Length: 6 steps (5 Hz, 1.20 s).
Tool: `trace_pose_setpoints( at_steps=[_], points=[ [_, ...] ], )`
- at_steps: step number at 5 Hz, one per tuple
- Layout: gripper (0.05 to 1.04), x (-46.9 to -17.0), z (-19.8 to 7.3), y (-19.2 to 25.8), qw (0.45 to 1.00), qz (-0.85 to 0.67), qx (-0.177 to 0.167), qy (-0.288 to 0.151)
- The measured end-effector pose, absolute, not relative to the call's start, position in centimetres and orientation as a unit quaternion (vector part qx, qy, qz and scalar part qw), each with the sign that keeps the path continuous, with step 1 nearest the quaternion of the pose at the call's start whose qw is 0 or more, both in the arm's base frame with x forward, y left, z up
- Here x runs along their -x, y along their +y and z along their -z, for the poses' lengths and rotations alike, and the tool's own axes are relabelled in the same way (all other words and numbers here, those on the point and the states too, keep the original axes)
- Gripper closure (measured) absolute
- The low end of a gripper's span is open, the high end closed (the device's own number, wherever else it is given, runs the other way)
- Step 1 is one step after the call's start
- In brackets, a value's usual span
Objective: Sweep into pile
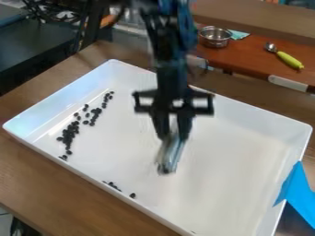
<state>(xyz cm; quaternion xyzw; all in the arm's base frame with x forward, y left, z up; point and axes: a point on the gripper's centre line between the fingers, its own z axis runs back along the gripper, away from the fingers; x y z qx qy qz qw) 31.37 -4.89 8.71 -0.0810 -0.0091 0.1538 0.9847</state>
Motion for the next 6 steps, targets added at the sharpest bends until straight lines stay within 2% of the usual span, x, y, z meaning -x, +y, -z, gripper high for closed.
trace_pose_setpoints(
  at_steps=[2,3,4,5,6],
  points=[
    [0.732,-30.8,-5.1,-6.8,0.990,-0.109,0.081,-0.045],
    [0.732,-30.7,-4.9,-6.5,0.990,-0.103,0.077,-0.061],
    [0.732,-30.3,-4.8,-5.5,0.990,-0.091,0.070,-0.079],
    [0.732,-30.5,-5.0,-4.1,0.992,-0.085,0.052,-0.077],
    [0.731,-31.4,-5.6,0.9,0.991,-0.116,0.030,-0.057]
  ],
)
